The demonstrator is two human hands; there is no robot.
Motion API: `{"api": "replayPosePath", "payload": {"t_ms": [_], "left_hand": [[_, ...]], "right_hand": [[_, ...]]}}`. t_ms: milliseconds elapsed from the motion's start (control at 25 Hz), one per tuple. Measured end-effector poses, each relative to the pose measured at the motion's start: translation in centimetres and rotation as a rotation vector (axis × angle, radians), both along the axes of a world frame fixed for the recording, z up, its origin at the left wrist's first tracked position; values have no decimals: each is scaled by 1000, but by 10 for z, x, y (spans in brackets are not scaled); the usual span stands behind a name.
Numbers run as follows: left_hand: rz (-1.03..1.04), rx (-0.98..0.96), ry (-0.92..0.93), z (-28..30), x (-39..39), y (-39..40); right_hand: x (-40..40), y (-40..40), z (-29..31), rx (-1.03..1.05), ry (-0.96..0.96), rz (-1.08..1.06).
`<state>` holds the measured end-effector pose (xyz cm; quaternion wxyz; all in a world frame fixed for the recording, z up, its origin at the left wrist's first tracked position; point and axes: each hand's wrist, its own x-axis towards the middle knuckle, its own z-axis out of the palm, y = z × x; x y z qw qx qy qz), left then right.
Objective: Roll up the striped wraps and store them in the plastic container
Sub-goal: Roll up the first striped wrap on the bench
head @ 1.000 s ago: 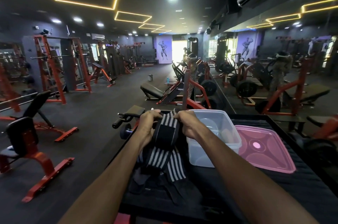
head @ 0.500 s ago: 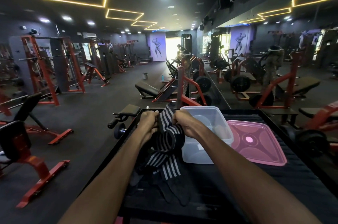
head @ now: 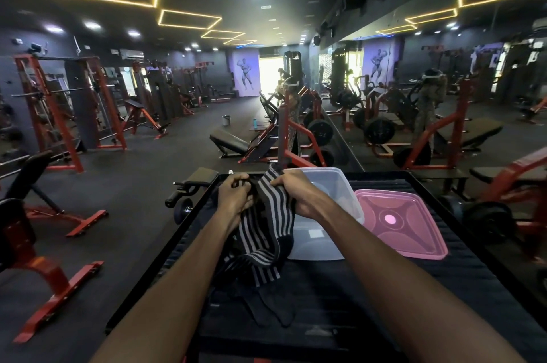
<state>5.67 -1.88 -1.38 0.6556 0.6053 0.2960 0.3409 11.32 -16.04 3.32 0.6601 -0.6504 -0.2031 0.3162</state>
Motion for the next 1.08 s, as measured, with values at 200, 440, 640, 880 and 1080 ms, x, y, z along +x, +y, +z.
{"api": "replayPosePath", "payload": {"t_ms": [200, 440, 640, 880, 1080], "left_hand": [[35, 179, 167, 1, -4, -2], [125, 589, 492, 4, -14, 4], [35, 760, 643, 7, -14, 3], [135, 896, 554, 8, -15, -5], [103, 1020, 458, 13, -12, -10]], "right_hand": [[6, -11, -1, 80, 80, 18], [12, -22, -5, 114, 203, -42], [9, -24, -8, 175, 247, 55], [5, -23, -8, 171, 189, 31], [2, -20, -9, 127, 91, 72]]}}
